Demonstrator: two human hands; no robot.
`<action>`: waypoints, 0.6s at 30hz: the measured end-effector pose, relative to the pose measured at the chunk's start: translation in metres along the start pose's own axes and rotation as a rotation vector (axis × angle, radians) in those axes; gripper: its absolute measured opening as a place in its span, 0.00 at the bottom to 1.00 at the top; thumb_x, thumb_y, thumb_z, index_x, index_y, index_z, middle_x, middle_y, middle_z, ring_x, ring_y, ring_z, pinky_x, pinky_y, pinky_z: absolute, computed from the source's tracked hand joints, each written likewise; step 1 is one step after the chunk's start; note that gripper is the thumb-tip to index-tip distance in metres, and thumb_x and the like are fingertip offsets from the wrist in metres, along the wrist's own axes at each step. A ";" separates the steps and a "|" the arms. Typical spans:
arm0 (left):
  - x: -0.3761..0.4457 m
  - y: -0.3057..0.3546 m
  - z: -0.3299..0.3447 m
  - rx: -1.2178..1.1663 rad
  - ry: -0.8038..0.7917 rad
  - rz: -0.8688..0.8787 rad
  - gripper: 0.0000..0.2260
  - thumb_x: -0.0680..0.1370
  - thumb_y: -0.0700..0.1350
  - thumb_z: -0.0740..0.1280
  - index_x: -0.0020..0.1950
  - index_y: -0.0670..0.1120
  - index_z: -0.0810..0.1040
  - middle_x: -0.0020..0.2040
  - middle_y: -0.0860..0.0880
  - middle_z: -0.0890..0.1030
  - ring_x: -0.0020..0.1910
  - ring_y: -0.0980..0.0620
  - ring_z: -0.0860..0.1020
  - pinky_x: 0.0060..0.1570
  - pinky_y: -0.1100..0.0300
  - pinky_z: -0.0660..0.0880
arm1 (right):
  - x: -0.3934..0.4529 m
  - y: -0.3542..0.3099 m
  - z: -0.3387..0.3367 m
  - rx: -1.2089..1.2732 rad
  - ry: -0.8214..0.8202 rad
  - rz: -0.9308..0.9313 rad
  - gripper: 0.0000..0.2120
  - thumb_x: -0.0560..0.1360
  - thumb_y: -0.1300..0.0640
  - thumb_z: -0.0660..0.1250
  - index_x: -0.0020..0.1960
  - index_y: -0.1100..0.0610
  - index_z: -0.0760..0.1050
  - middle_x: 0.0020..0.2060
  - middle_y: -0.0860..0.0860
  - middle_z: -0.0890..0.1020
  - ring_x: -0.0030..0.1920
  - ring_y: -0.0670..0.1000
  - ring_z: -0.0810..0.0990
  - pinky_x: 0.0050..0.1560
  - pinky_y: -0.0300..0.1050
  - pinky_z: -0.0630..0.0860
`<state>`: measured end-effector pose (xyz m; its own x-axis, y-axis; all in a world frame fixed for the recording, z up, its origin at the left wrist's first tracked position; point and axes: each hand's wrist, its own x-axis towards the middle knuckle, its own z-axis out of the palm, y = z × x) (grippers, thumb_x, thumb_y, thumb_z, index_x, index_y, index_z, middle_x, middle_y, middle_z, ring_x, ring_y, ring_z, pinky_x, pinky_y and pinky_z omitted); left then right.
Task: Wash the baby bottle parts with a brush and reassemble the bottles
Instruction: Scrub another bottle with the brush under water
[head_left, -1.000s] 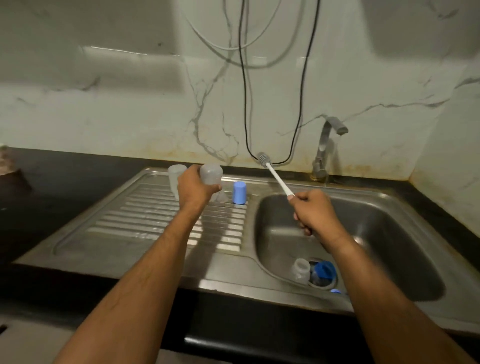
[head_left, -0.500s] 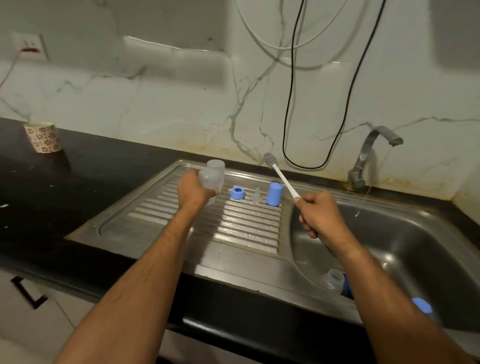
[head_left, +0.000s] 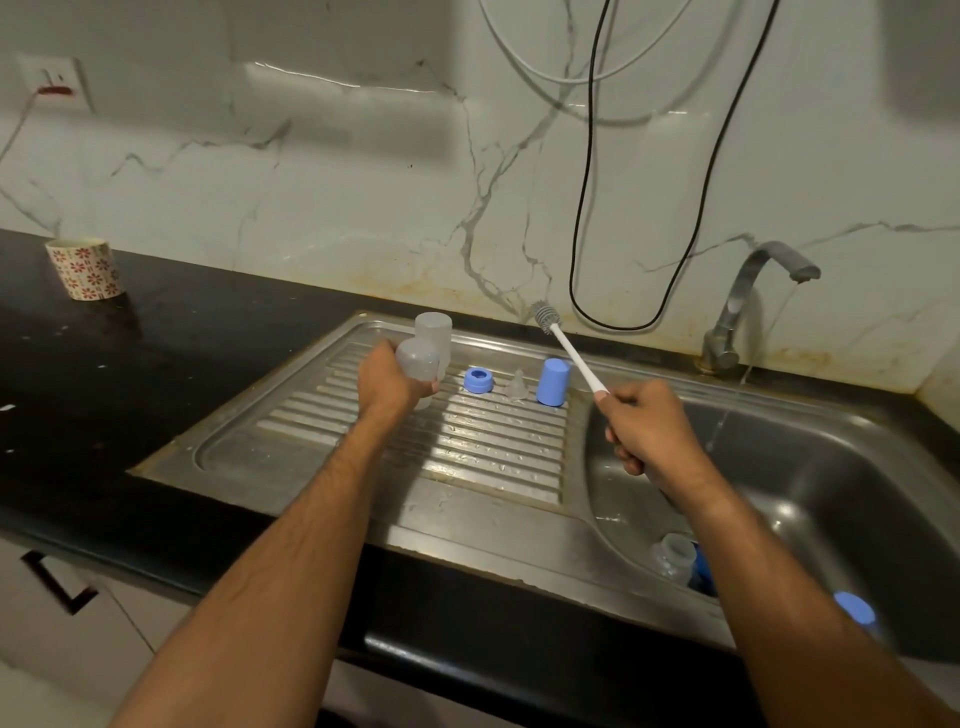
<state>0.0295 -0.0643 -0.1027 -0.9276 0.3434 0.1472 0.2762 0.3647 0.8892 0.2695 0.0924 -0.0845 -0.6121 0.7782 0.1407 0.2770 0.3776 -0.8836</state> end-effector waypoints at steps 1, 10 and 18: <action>0.000 0.000 0.000 -0.003 0.001 -0.001 0.29 0.69 0.40 0.79 0.67 0.42 0.71 0.68 0.43 0.76 0.66 0.42 0.75 0.66 0.45 0.74 | 0.000 0.000 0.000 0.001 0.000 0.001 0.10 0.83 0.54 0.64 0.47 0.56 0.80 0.31 0.54 0.75 0.26 0.49 0.71 0.23 0.40 0.67; 0.000 -0.002 0.003 -0.061 -0.005 -0.020 0.30 0.68 0.39 0.80 0.67 0.43 0.72 0.67 0.43 0.77 0.66 0.42 0.76 0.65 0.44 0.75 | 0.000 0.003 -0.005 -0.004 0.006 0.024 0.09 0.83 0.54 0.64 0.52 0.55 0.81 0.31 0.54 0.77 0.26 0.50 0.71 0.23 0.41 0.68; -0.001 -0.006 -0.005 -0.122 -0.012 -0.050 0.30 0.68 0.40 0.80 0.65 0.44 0.72 0.66 0.43 0.78 0.63 0.43 0.78 0.62 0.46 0.77 | -0.002 0.001 -0.008 -0.013 0.010 0.049 0.09 0.83 0.54 0.64 0.55 0.55 0.81 0.32 0.54 0.77 0.26 0.49 0.71 0.23 0.40 0.68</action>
<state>0.0272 -0.0708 -0.1057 -0.9362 0.3379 0.0966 0.1961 0.2742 0.9415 0.2770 0.0958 -0.0822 -0.5899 0.8010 0.1023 0.3161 0.3456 -0.8835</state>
